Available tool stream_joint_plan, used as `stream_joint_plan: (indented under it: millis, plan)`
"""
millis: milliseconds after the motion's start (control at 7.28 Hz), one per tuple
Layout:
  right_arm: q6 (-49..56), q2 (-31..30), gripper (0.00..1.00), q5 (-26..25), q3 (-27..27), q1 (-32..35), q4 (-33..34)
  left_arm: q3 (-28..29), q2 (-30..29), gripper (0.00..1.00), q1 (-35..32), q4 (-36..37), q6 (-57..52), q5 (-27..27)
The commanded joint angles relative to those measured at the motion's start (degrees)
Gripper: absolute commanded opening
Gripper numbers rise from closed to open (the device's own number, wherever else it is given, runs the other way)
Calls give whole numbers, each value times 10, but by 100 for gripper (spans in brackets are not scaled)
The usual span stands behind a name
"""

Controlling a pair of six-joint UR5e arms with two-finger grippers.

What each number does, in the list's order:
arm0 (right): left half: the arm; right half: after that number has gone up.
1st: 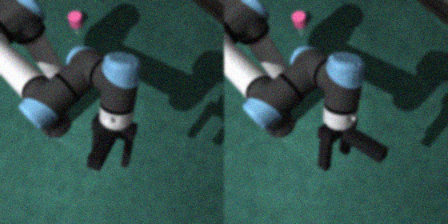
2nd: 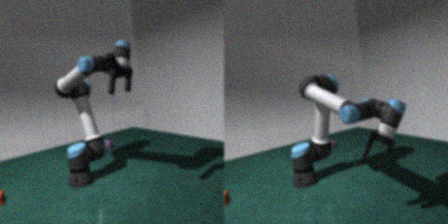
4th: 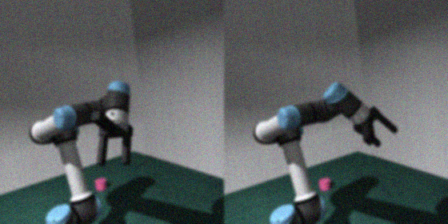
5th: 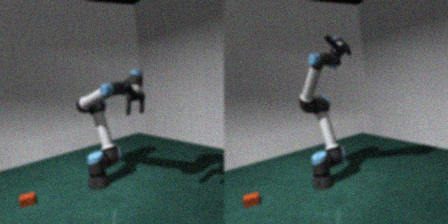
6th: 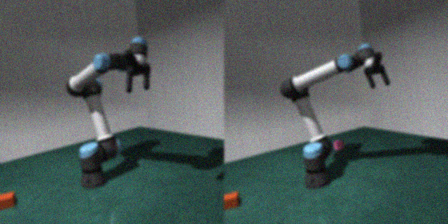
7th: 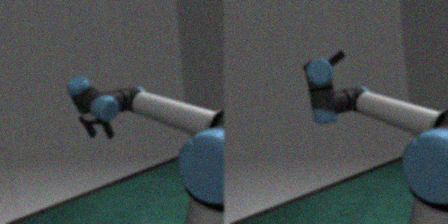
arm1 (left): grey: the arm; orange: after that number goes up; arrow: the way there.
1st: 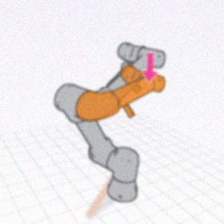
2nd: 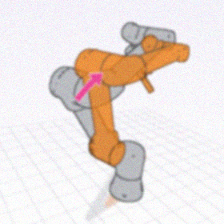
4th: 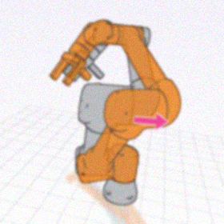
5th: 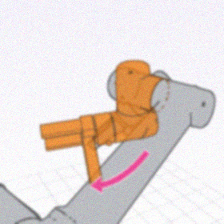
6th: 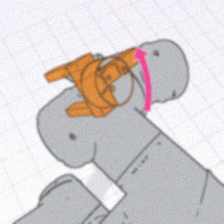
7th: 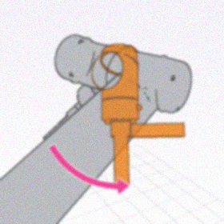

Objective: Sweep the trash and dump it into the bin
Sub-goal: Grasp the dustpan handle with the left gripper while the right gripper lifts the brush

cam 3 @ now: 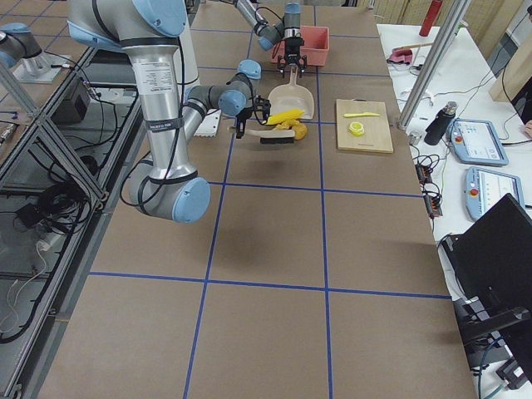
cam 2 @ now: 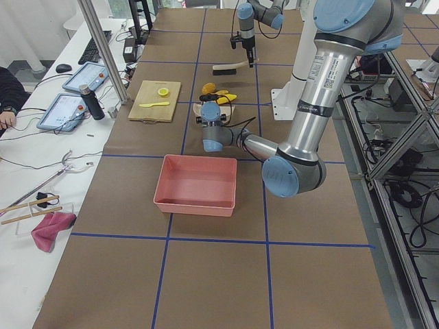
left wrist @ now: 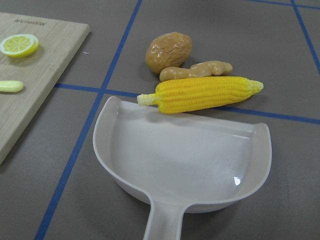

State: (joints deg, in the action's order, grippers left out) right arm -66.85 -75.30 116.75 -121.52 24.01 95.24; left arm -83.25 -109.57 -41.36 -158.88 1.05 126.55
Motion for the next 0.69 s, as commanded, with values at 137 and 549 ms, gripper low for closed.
stream_joint_plan:
  millis: [137, 549]
  plan:
    - [-1, 68, 0, -27, 78, 10, 3, 17, -6, 92, 3, 4, 0, -2]
    - [3, 107, 0, -24, 134, 1, -4, 20, -7, 92, 6, 10, 0, -1]
